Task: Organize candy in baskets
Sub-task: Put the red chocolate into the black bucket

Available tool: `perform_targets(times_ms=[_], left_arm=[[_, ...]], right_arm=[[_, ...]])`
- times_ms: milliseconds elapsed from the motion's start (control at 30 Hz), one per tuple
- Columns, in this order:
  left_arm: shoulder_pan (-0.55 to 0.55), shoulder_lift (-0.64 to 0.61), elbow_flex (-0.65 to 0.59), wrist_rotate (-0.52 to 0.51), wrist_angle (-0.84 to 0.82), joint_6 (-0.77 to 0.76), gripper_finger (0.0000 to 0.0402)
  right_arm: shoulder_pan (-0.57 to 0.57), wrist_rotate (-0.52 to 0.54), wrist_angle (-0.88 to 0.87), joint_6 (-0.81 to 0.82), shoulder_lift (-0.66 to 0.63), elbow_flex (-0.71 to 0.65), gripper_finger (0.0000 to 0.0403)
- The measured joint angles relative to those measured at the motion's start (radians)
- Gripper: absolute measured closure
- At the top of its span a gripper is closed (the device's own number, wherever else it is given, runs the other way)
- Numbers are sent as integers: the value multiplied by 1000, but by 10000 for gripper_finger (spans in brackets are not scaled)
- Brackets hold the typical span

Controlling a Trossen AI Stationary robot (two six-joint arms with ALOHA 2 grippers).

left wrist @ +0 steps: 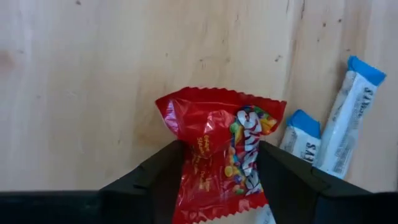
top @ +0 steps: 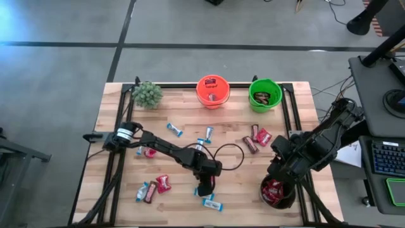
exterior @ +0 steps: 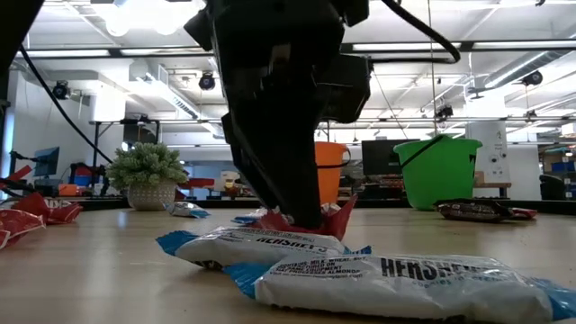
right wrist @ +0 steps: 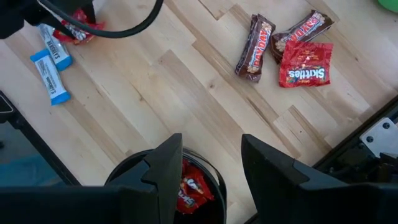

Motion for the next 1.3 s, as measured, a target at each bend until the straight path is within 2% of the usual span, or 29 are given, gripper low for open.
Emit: perform_targets(times_ms=[133, 333, 400, 733, 900, 1100, 1300], left_arm=[[0, -2, 3, -17, -16, 27, 260], [1, -8, 4, -29, -48, 66, 371], [1, -12, 4, -31, -52, 78, 391], [2, -39, 39, -36, -119, 130, 399], [4, -42, 140, -84, -256, 202, 401], [13, -43, 310, -221, -534, 316, 401], [39, -43, 473, -267, -700, 372, 401]], right_arm=[[0, 0, 1, 0, 0, 0, 248], [0, 0, 8, 0, 0, 0, 248], [0, 0, 10, 0, 0, 0, 248], [0, 1, 15, -3, 0, 0, 248], [0, -5, 21, -13, 0, 0, 248], [0, -17, 23, -10, 0, 0, 248], [0, -16, 24, -9, 0, 0, 248]])
